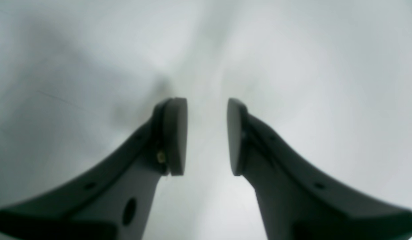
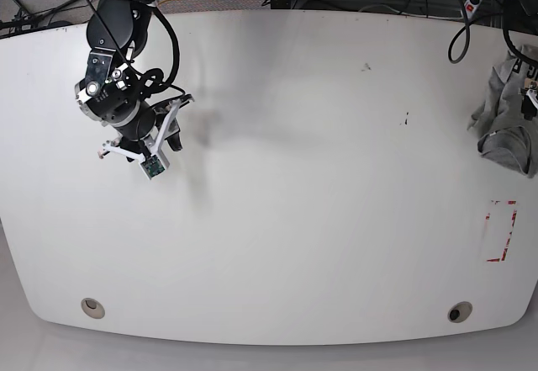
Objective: Fold the T-shirt properly
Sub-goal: 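Release the bundle with the left gripper and lift away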
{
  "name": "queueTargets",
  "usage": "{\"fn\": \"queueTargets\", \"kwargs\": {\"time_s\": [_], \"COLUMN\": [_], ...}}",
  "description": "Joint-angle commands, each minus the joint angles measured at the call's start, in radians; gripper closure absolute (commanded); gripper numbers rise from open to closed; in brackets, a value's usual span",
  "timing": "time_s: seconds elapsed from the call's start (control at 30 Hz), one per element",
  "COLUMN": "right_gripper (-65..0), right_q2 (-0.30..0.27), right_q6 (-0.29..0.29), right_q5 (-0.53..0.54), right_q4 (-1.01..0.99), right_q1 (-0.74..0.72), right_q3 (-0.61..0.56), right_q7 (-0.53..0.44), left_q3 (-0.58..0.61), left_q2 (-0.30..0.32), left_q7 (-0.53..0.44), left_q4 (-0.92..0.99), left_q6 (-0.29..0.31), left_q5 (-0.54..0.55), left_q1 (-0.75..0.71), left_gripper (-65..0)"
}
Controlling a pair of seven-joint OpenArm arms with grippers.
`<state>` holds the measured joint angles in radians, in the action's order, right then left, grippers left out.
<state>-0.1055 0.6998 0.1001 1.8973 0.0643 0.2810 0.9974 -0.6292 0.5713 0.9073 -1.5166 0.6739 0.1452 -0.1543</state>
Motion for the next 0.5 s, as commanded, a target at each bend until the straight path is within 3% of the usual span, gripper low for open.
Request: {"fn": "queueTargets", "kwargs": {"time_s": [0.0,0.13,0.3,0.4,0.47], "right_gripper": [-18.7,-18.7,-18.7,-18.7,-18.7], "right_q2": [-0.009,-0.007,-0.006,-0.001,-0.001], "right_q6": [-0.002,-0.002,-0.002,-0.002,-0.002], "right_q5": [0.007,0.007,0.008,0.007,-0.001], "right_q4": [0.020,0.018,0.011,-0.017,-0.049], "right_q1": [-0.016,-0.017,-0.016,-0.017,-0.022], "right_q3": [0.001,-0.001,-0.002,-0.002,-0.004], "right_q7": [-0.019,-0.019,-0.082,-0.108,-0.133], "left_q3": [0.048,0.084,0.087,0.088,0.090], "left_q2": [0.023,-0.024,-0.138,-0.187,-0.254], "left_q7": [0.020,0.045,0.043,0.042,0.023], "left_q4": [-0.054,-0.118,-0.293,-0.375,-0.408], "left_q6": [0.011,0.017,0.013,-0.013,-0.064], "left_q5": [0.003,0.001,-0.002,-0.002,-0.002], "left_q1": [0.003,-0.051,-0.124,-0.135,-0.132], "left_gripper": [-49.9,-49.9,-49.9,-49.7,-48.6]}}
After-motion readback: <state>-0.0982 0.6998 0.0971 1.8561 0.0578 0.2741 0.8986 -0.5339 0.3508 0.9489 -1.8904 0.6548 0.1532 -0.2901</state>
